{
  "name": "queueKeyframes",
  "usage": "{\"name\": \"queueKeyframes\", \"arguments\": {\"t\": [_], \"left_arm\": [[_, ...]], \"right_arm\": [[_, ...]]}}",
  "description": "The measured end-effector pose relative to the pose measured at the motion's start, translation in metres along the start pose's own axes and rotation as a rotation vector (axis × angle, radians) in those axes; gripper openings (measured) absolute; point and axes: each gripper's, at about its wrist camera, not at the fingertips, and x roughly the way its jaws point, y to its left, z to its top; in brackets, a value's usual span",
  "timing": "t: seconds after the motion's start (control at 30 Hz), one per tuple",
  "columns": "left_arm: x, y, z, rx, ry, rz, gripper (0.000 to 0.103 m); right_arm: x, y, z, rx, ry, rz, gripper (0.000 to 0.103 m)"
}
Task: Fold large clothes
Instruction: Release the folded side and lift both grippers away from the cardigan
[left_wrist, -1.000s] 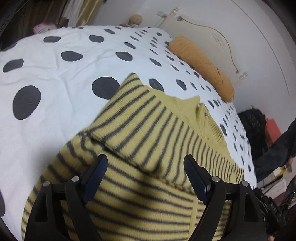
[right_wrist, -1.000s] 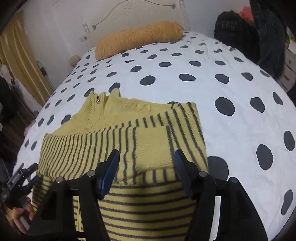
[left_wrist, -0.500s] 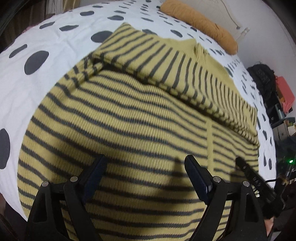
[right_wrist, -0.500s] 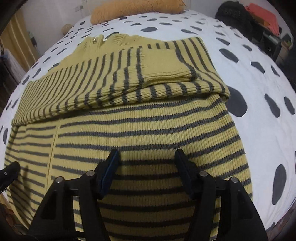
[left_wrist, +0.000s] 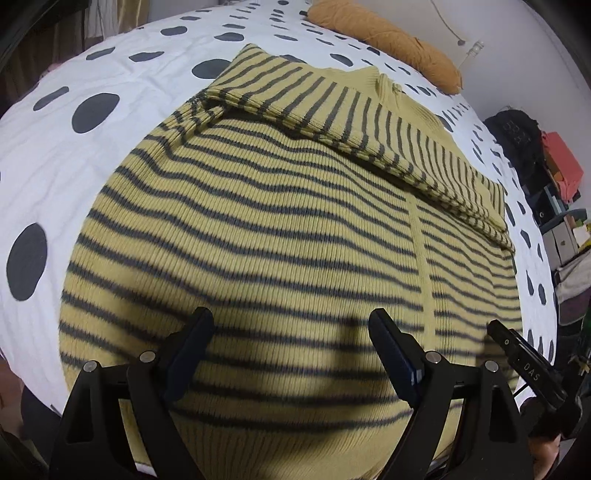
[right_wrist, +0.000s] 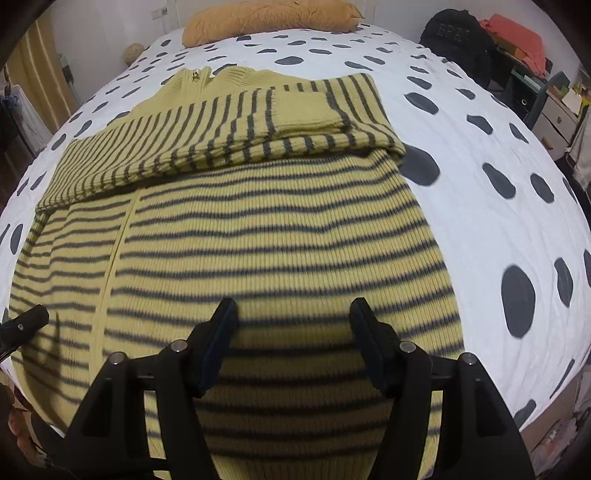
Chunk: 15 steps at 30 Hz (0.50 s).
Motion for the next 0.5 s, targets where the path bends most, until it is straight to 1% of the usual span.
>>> {"name": "queueKeyframes", "arguments": {"t": [0.13, 0.23, 0.33, 0.4, 0.43, 0.5], "left_arm": [[-0.015, 0.011, -0.03, 0.047, -0.03, -0.011, 0.086], [-0.028, 0.019, -0.05, 0.071, -0.032, -0.017, 0.086], [-0.047, 0.03, -0.064, 0.074, -0.058, -0.031, 0.086], [-0.063, 0.045, -0.073, 0.056, -0.097, 0.009, 0.086], [-0.071, 0.057, -0.076, 0.039, -0.122, 0.03, 0.086], [-0.08, 0.076, -0.078, 0.003, -0.15, 0.058, 0.087]], "right_arm": [[-0.013, -0.014, -0.028, 0.009, -0.011, -0.001, 0.071], [-0.024, -0.021, -0.048, -0.005, -0.016, -0.005, 0.071], [-0.039, -0.033, -0.064, 0.026, -0.025, 0.008, 0.071], [-0.048, -0.042, -0.075, 0.046, -0.04, 0.017, 0.072], [-0.05, -0.05, -0.081, 0.06, -0.042, 0.006, 0.072], [-0.052, -0.068, -0.091, 0.085, -0.033, -0.013, 0.072]]}}
